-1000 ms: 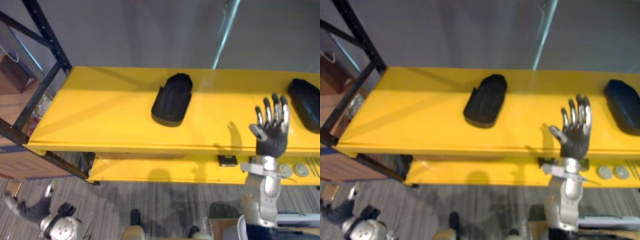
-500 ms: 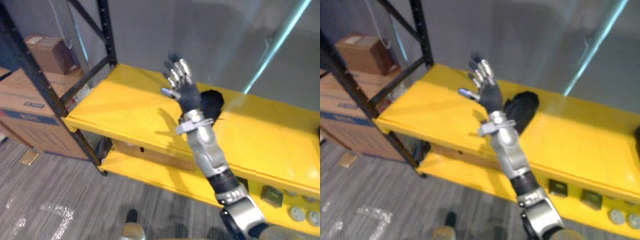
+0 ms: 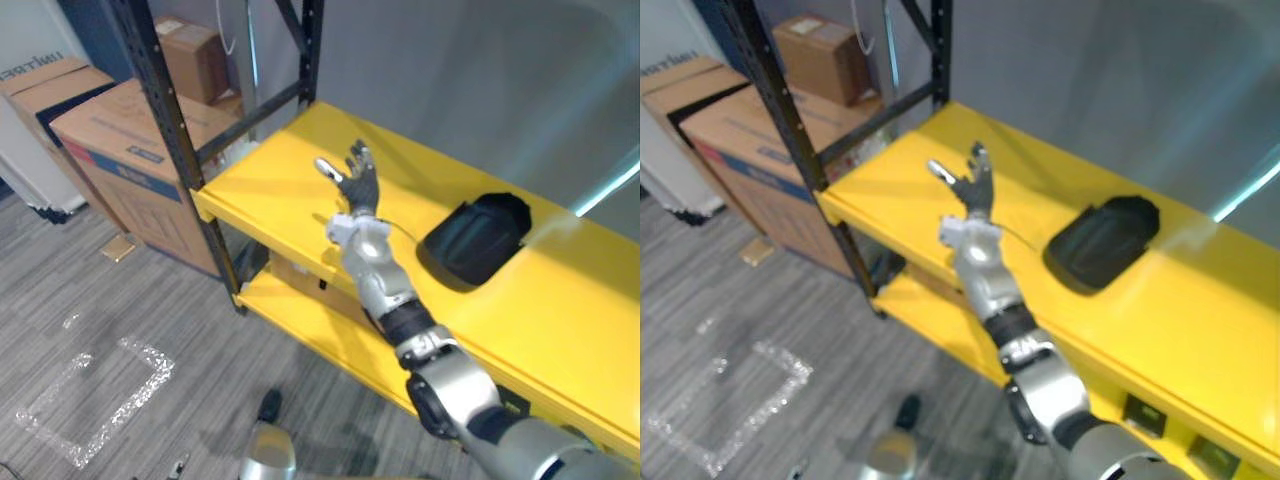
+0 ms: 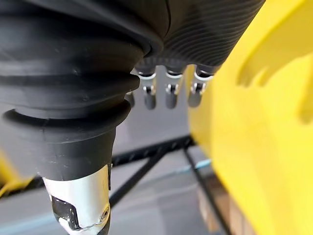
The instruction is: Walk over and take plastic housings, then place them on the shelf
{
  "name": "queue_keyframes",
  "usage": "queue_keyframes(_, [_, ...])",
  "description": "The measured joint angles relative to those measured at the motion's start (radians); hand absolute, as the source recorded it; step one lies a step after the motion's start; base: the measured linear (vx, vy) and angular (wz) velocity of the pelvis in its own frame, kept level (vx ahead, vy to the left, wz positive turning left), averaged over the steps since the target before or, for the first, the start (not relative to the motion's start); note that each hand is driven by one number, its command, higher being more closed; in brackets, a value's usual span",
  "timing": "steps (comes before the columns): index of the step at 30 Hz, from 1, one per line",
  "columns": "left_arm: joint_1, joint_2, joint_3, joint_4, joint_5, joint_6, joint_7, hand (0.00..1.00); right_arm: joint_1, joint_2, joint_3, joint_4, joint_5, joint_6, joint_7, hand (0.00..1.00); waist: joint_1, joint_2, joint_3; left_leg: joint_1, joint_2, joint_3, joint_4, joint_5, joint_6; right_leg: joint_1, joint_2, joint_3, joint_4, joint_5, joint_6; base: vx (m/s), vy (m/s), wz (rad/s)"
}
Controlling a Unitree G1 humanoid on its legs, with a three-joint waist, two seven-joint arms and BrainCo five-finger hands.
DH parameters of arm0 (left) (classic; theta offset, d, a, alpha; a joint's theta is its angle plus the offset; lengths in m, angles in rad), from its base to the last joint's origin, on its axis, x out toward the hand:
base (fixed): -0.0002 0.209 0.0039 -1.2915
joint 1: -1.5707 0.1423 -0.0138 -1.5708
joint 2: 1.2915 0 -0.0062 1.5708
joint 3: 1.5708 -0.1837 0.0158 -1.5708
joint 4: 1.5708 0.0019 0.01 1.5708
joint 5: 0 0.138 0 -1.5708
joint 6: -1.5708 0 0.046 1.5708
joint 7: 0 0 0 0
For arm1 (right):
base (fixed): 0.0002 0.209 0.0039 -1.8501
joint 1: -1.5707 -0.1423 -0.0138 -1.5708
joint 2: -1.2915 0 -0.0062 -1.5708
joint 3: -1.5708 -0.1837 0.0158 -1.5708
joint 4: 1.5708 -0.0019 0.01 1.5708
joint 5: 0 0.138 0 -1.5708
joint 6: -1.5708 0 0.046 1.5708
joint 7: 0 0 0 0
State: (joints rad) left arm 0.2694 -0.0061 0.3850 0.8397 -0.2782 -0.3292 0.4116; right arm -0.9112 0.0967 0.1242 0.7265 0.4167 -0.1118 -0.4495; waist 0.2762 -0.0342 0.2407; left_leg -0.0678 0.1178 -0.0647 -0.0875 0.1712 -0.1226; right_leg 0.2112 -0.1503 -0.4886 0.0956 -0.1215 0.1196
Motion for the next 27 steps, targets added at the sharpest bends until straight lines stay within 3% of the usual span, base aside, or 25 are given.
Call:
queue_keyframes(1, [-0.004,-0.001,-0.016,-0.004,0.000,0.001,0.000,0.00,-0.008,-0.004,-0.018,0.009,-0.002,0.010,-0.018,0.00,0.000,0.012,0.007,0.000,0.003,0.000,0.000,0.000,0.000,0.000,0.003,0.000,0.001,-0.003,0.005,-0.04,-0.035,0.00])
queue_keyframes(6, [-0.007,-0.004,-0.061,-0.003,-0.036,0.006,-0.002,0.00,-0.022,-0.036,-0.090,0.043,-0.042,0.046,-0.077,0.00,0.008,0.020,0.019,-0.002,0.017,-0.003,0.001,0.001,0.001,-0.003,0.012,-0.002,0.014,-0.019,0.002,-0.01,-0.042,0.02])
queue_keyframes(13, [-0.016,-0.002,-0.088,-0.001,-0.073,0.010,-0.013,0.00,-0.057,-0.112,-0.168,0.084,-0.039,0.052,-0.099,0.00,0.011,0.029,0.074,-0.014,0.026,-0.006,0.005,0.005,-0.004,-0.037,0.010,-0.001,0.070,-0.050,-0.008,0.00,-0.030,0.02])
queue_keyframes(17, [-0.016,-0.001,-0.129,0.001,-0.076,0.009,-0.038,0.00,-0.060,-0.146,-0.226,0.117,-0.039,0.052,-0.127,0.00,0.012,0.047,0.086,-0.020,0.022,-0.008,0.005,0.012,-0.014,-0.049,-0.002,0.001,0.093,-0.065,-0.003,0.01,-0.010,0.03])
queue_keyframes(23, [-0.032,0.000,-0.205,0.001,-0.076,0.008,-0.065,0.00,-0.100,-0.203,-0.283,0.148,-0.051,0.041,-0.138,0.00,0.008,0.087,0.118,-0.027,0.028,-0.008,0.005,0.014,-0.008,-0.078,-0.008,0.007,0.140,-0.087,-0.004,-0.03,-0.014,-0.02])
queue_keyframes(27, [-0.038,0.001,-0.254,-0.004,-0.084,0.010,-0.082,0.00,-0.132,-0.253,-0.303,0.153,-0.077,-0.007,-0.137,0.00,-0.002,0.097,0.149,-0.049,0.026,-0.006,0.005,0.022,-0.003,-0.117,-0.019,0.016,0.176,-0.097,0.000,-0.04,-0.013,-0.01])
